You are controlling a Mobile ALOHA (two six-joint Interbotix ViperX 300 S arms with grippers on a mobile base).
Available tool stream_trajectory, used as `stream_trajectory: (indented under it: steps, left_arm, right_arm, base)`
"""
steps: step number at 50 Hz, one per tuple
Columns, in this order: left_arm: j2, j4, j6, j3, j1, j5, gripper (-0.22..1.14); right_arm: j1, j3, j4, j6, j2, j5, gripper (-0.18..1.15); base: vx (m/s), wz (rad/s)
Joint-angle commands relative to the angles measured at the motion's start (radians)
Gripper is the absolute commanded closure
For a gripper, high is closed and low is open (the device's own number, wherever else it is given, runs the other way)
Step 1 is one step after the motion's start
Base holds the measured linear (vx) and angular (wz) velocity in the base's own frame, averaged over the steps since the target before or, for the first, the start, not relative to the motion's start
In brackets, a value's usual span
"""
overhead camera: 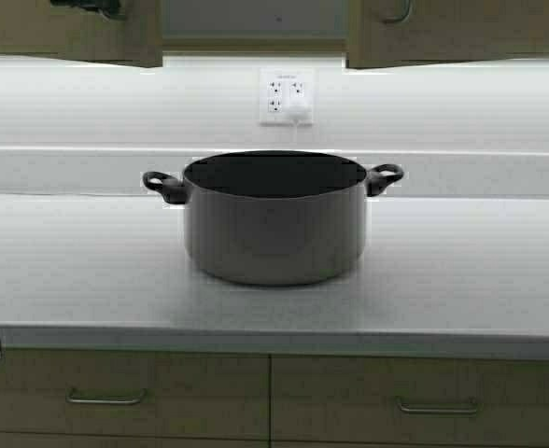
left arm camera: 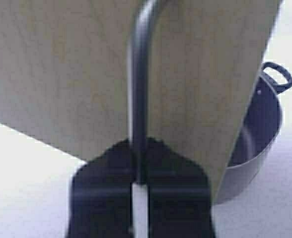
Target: Open the cabinet, put the pot inside, then close it
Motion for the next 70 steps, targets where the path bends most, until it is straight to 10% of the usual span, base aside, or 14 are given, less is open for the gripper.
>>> stream_trajectory:
  steps: [1,23,34,39,60,65,70]
  left_arm:
    - [-0.078,0.018,0.014,-0.018,0.035,0.051,0.89]
    - [-0.098,0.063,0.002,-0.026,0.1,0.127,0.84]
    - [-0.14,0.063,-0.012,-0.029,0.1,0.167,0.09]
    - [-0.17,0.055,-0.021,-0.023,0.1,0.21,-0.17]
    - [-0.29,0.055,-0.017,-0.009,0.066,0.508,-0.02]
    - [-0.308,0.048,-0.021,-0.017,-0.023,0.508,0.23]
    - [-0.276,0.035,-0.017,-0.038,-0.146,0.486,0.75]
  right_arm:
    - [-0.101,-0.026,-0.04,0.029,-0.002,0.063,0.91]
    - [-0.161,-0.017,-0.15,0.166,0.014,0.089,0.82]
    - [-0.202,-0.014,-0.175,0.253,-0.031,0.193,-0.1]
    - [-0.227,-0.011,-0.247,0.279,-0.057,0.291,-0.07]
    - [-0.239,-0.017,-0.291,0.278,-0.247,0.747,0.05]
    - [-0.187,-0.023,-0.195,0.238,-0.275,0.756,0.27]
    - [-0.084,-0.037,-0.089,0.196,-0.258,0.67,0.69]
  base:
    - [-0.16,-0.06]
    - [-0.11,0.04]
    - [-0.03,0.05]
    - [0.01,0.0]
    - [0.0,0.0]
    - [-0.01,-0.01]
    - [0.0,0.0]
